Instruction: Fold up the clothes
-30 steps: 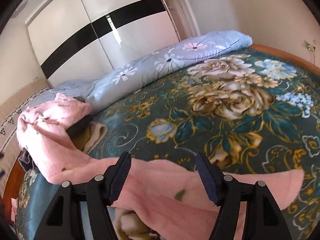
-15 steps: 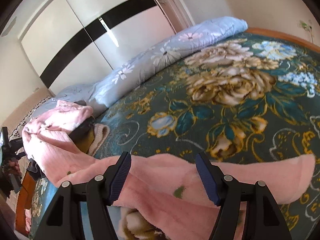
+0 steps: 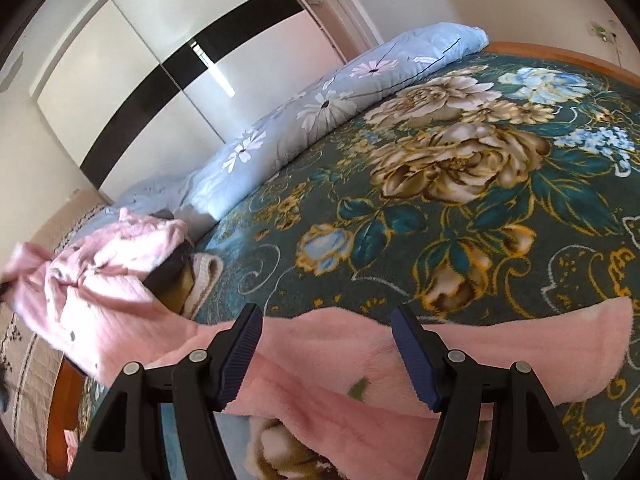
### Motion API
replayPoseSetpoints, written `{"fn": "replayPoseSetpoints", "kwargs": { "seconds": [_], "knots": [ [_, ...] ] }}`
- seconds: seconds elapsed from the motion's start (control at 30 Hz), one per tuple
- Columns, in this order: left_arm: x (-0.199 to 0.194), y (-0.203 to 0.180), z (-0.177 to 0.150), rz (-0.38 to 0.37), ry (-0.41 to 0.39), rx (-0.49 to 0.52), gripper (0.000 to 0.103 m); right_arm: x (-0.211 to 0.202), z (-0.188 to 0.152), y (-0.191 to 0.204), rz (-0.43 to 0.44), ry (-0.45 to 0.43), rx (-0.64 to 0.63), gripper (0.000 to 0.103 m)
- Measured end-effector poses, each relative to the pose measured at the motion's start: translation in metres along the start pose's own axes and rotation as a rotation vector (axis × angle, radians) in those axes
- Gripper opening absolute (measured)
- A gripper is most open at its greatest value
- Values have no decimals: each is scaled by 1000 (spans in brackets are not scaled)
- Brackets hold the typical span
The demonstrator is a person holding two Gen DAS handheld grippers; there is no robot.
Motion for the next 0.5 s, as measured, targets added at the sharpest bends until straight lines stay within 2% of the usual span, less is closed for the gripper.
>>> {"fn": "replayPoseSetpoints", "kwargs": {
  "seconds": [0.1, 0.2, 0.33, 0.4, 0.5],
  "knots": [
    [-37, -24, -4, -65, 3, 39, 6, -2, 2, -3, 11, -5, 24, 71],
    [-80, -52, -15, -179, -31, 63, 6, -7, 4, -5, 24, -22, 39, 71],
    [-132, -82, -48, -317, -86, 128, 6, -14, 9, -9, 31, -54, 59, 71],
    [-141, -93, -76, -353, -63, 154, 6, -16, 11, -12, 35, -56, 77, 71],
    [-124, -100, -122, -370, 40, 158, 7, -16, 13, -16, 46, -53, 104, 71]
  ]
}}
Point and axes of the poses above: each gripper's, at about its wrist camera, not at the fingertips, and x roughly the way its jaws point, y to its left, z to its top, the point moved 2 cm from there along x, roughly the way its jaws point, and after that the axes turned 7 degrees about -z, right-handed, at the moved point
